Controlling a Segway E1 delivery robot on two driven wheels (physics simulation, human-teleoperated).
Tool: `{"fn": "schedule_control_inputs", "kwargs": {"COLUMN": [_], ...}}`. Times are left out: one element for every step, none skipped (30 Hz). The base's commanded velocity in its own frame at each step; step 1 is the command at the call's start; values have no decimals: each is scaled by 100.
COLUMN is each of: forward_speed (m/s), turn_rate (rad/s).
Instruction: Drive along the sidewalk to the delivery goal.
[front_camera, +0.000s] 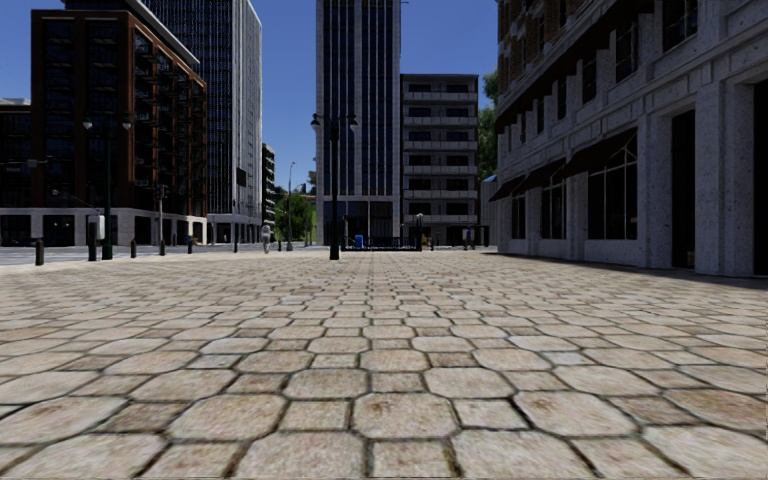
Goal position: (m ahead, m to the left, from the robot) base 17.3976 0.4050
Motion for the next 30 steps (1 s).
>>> {"fn": "schedule_control_inputs", "kwargs": {"forward_speed": [173,173,173,173,173,173,173,173,173,173,173,173,173,173,173,173,173,173,173,173,173,173,173,173,173,173,173,173,173,173], "turn_rate": [0,0,0,0,0,0,0,0,0,0,0,0,0,0,0,0,0,0,0,0,0,0,0,0,0,0,0,0,0,0]}}
